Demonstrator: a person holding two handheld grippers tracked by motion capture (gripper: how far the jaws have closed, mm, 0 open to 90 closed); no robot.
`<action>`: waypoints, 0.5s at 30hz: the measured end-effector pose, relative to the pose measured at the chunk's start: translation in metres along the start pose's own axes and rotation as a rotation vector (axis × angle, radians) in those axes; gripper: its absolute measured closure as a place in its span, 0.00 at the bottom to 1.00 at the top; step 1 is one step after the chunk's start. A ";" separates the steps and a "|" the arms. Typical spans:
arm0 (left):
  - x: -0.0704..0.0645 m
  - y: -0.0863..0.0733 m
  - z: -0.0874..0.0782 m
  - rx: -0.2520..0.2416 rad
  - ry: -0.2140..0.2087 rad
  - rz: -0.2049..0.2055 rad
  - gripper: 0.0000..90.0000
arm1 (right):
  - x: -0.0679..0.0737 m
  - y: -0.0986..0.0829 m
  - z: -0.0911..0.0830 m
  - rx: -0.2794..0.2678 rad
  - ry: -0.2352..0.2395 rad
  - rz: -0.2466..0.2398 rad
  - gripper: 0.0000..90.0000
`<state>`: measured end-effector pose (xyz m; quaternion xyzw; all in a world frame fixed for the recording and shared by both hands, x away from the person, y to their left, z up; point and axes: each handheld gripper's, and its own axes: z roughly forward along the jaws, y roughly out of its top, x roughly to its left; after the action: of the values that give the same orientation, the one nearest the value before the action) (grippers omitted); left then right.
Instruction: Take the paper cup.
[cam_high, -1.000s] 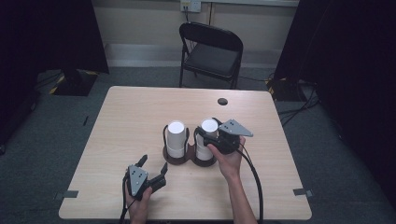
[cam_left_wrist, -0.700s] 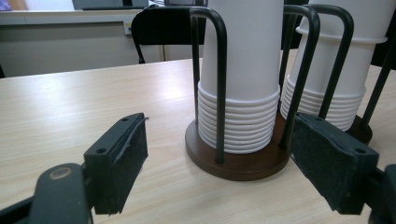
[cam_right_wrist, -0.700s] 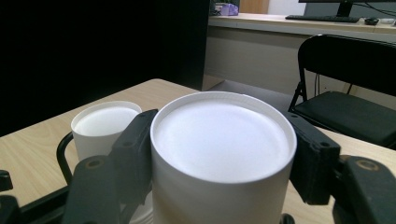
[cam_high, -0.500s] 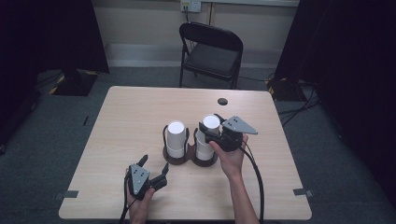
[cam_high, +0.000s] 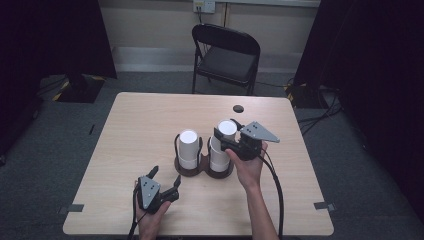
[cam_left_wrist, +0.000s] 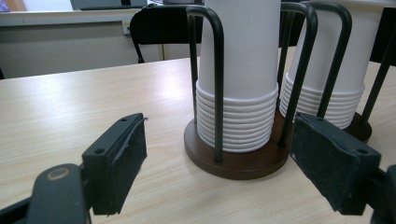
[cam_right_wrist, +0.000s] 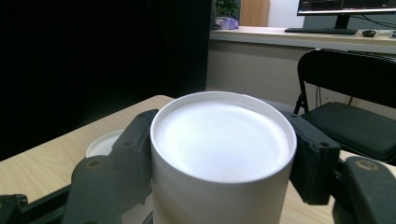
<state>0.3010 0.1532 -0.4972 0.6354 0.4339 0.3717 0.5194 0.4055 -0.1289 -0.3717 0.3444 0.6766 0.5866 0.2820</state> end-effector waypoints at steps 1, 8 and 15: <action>0.000 0.000 0.000 0.001 0.003 0.000 0.21 | -0.001 0.002 -0.001 -0.003 -0.004 0.010 0.37; 0.000 0.001 0.001 0.016 0.011 0.000 0.21 | 0.000 0.006 -0.003 -0.020 0.005 0.018 0.37; 0.002 0.002 0.003 0.047 -0.011 -0.018 0.22 | 0.000 0.015 -0.007 -0.030 0.010 0.020 0.37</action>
<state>0.3043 0.1538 -0.4960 0.6457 0.4452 0.3531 0.5101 0.4025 -0.1322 -0.3558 0.3439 0.6657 0.6011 0.2778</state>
